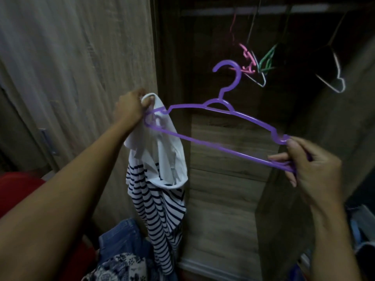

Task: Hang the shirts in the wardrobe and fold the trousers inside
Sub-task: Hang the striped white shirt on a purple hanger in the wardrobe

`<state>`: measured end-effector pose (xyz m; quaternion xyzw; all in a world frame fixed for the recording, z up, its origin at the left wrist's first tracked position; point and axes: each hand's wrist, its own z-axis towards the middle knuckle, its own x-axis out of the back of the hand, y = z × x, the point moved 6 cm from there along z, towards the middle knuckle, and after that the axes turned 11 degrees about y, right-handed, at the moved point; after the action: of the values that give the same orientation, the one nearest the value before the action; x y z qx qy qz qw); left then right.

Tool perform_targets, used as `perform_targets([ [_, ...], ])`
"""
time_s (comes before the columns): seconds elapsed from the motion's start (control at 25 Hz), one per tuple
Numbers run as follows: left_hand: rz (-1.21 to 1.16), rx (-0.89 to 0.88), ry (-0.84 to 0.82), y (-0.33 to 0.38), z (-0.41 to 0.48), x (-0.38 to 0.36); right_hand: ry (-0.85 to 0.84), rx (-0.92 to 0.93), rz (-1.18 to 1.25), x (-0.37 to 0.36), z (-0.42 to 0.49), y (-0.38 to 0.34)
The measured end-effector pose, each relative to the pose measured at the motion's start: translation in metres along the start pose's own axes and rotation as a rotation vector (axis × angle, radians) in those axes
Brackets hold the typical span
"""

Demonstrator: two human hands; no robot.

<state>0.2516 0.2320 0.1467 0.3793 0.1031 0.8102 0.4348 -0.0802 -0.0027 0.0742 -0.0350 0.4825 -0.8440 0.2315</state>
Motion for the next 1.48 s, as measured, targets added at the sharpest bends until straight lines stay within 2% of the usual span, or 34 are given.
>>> perform_targets([
  [0.36, -0.009, -0.216, 0.059, 0.018, -0.008, -0.004, -0.059, 0.035, 0.048, -0.046, -0.007, -0.001],
  [0.56, -0.066, -0.248, 0.141, 0.044, -0.013, 0.002, -0.102, 0.066, 0.069, -0.073, -0.016, 0.01],
  [0.68, -0.093, -0.262, 0.183, 0.057, -0.019, 0.01, -0.052, 0.013, 0.092, -0.081, -0.023, 0.019],
  [0.76, -0.125, -0.301, 0.118, 0.063, -0.021, 0.017, 0.002, -0.055, 0.142, -0.076, -0.023, 0.026],
  [0.84, -0.149, -0.351, -0.038, 0.068, -0.021, 0.023, 0.039, -0.1, 0.199, -0.07, -0.022, 0.031],
  [0.92, -0.001, -0.48, -0.158, 0.068, -0.016, 0.023, 0.051, -0.122, 0.227, -0.069, -0.023, 0.034],
  [1.0, 0.183, -0.524, -0.237, 0.057, -0.011, 0.016, 0.047, -0.138, 0.224, -0.071, -0.026, 0.039],
  [1.04, 0.194, -0.513, -0.27, 0.05, -0.01, 0.012, 0.045, -0.152, 0.225, -0.073, -0.028, 0.042],
  [1.12, 0.07, -0.516, -0.345, 0.042, -0.015, 0.001, 0.053, -0.173, 0.226, -0.074, -0.028, 0.048],
  [1.2, -0.039, -0.533, -0.362, 0.041, -0.022, -0.002, 0.036, -0.267, 0.289, -0.076, -0.026, 0.066],
  [1.32, -0.131, -0.521, -0.286, 0.04, -0.019, 0.004, 0.004, -0.66, 0.615, -0.088, -0.037, 0.114],
  [1.36, -0.147, -0.512, -0.268, 0.041, -0.018, 0.006, -0.002, -0.784, 0.589, -0.092, -0.05, 0.128],
  [1.4, -0.152, -0.513, -0.253, 0.041, -0.017, 0.008, -0.052, -0.86, 0.459, -0.101, -0.065, 0.141],
  [1.48, -0.158, -0.529, -0.239, 0.044, -0.017, 0.01, -0.286, -0.854, 0.02, -0.126, -0.098, 0.156],
])
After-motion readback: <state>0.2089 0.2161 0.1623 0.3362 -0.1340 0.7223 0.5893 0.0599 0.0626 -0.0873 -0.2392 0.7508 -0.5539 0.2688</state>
